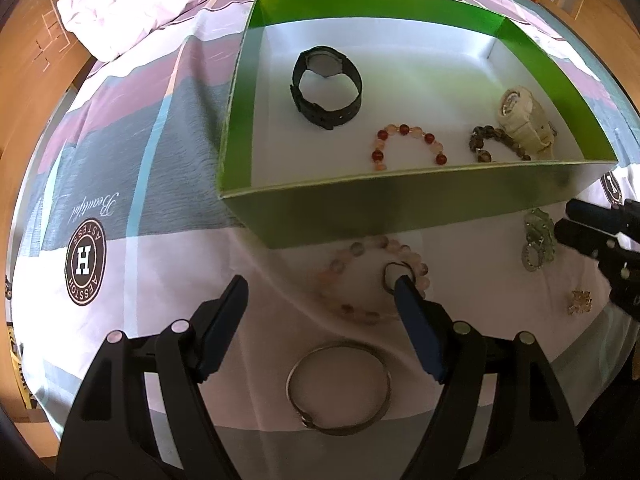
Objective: Organize jewelry
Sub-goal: 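Grasp the pink bead bracelet with the left tool while the right tool grasps the green jade charm, then carry both items into the green box and open both tools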
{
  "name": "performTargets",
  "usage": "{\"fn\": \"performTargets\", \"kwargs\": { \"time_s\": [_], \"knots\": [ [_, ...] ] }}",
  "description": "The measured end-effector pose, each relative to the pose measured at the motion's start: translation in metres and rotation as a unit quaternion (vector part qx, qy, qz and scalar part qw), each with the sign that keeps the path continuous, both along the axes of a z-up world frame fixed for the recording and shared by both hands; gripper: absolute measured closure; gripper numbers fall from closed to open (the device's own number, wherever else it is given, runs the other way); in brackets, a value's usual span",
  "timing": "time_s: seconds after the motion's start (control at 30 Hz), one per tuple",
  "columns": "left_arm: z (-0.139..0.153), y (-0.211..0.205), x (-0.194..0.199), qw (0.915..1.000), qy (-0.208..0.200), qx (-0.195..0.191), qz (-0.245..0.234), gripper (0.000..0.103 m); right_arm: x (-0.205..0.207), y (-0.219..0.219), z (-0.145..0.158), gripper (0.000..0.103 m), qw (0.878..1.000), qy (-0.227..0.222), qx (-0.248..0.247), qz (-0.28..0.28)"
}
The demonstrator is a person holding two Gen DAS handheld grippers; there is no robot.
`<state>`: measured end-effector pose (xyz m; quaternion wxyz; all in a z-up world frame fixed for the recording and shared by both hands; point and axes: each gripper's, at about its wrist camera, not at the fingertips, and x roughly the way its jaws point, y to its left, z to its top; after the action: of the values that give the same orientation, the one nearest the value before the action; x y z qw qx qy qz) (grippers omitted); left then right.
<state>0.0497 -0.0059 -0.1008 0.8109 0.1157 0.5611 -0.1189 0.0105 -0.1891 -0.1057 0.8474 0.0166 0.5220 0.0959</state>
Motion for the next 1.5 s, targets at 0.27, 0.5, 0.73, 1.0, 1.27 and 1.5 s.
{"fn": "performTargets", "kwargs": {
  "time_s": [0.27, 0.5, 0.73, 1.0, 1.27, 1.5],
  "knots": [
    [0.0, 0.012, 0.004, 0.9997, 0.003, -0.009, 0.02, 0.026, 0.003, 0.004, -0.01, 0.089, 1.0, 0.019, 0.007, 0.012],
    [-0.01, 0.019, 0.013, 0.9991, 0.018, -0.007, 0.038, 0.038, 0.004, -0.011, -0.008, 0.089, 0.999, 0.021, 0.031, -0.016],
    [-0.011, -0.001, 0.005, 0.9997, -0.013, 0.021, -0.001, 0.063, 0.006, -0.016, -0.01, 0.089, 0.998, 0.03, 0.038, -0.03],
    [0.009, -0.003, -0.002, 0.9987, -0.023, -0.032, -0.033, 0.096, 0.0, -0.013, 0.008, 0.089, 0.998, 0.01, 0.062, 0.0],
    [0.08, 0.002, -0.03, 0.9718, -0.104, -0.191, -0.091, 0.096, -0.01, -0.017, 0.059, 0.089, 0.985, -0.085, 0.145, 0.044],
    [0.115, -0.005, -0.013, 0.9548, -0.148, -0.249, -0.065, 0.096, 0.018, -0.022, 0.079, 0.089, 0.977, -0.135, 0.165, 0.007]
  ]
}}
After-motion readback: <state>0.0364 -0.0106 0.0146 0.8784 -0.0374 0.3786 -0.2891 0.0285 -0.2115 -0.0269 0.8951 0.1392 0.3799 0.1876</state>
